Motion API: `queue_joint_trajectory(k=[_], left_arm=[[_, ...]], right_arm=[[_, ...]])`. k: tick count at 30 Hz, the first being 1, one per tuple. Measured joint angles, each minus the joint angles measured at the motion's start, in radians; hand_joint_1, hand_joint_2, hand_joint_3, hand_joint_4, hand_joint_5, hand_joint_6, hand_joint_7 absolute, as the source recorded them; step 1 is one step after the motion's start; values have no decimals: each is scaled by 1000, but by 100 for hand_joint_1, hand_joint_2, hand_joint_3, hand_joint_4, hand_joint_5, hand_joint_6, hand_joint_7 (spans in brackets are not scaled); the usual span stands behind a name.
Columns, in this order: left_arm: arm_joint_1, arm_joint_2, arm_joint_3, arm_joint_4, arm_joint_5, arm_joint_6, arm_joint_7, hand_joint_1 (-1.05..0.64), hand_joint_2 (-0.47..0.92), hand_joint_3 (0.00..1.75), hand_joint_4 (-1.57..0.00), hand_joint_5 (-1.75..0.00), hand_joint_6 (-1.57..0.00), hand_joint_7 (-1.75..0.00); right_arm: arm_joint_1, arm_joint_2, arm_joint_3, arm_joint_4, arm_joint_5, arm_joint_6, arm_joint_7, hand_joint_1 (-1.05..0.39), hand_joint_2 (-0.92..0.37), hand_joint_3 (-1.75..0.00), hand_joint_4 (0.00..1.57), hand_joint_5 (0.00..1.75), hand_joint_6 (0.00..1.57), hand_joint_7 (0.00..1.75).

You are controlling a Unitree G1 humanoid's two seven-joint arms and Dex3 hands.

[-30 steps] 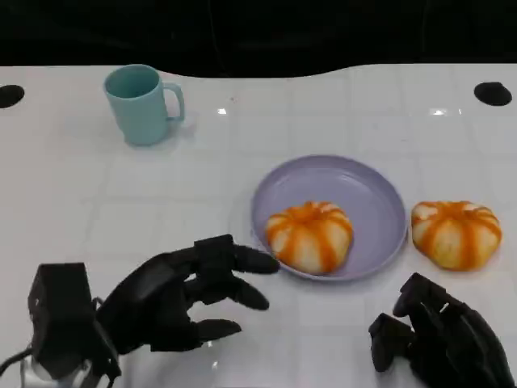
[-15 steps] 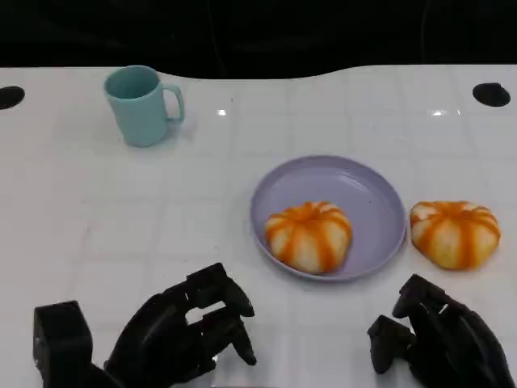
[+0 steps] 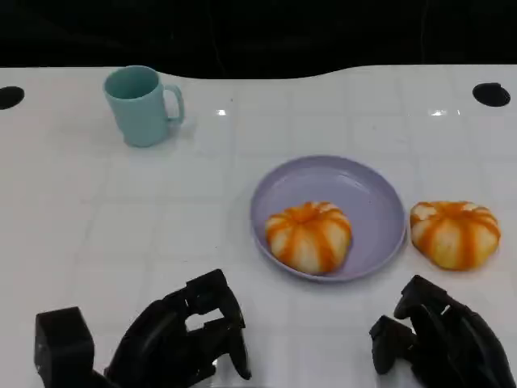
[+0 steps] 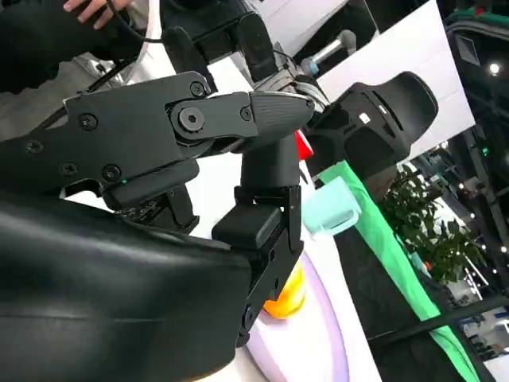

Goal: Grasp the bread from the table and place it into the plate.

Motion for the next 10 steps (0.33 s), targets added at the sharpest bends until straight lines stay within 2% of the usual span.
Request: queue_joint_trajectory(k=[10], left_arm=[[-10, 0, 10, 11, -2, 0, 0, -69, 92, 33, -72, -175, -53, -168]], right_arm=[[-18, 0, 0, 30, -2, -21, 0, -55, -92, -25, 78, 170, 68, 143]])
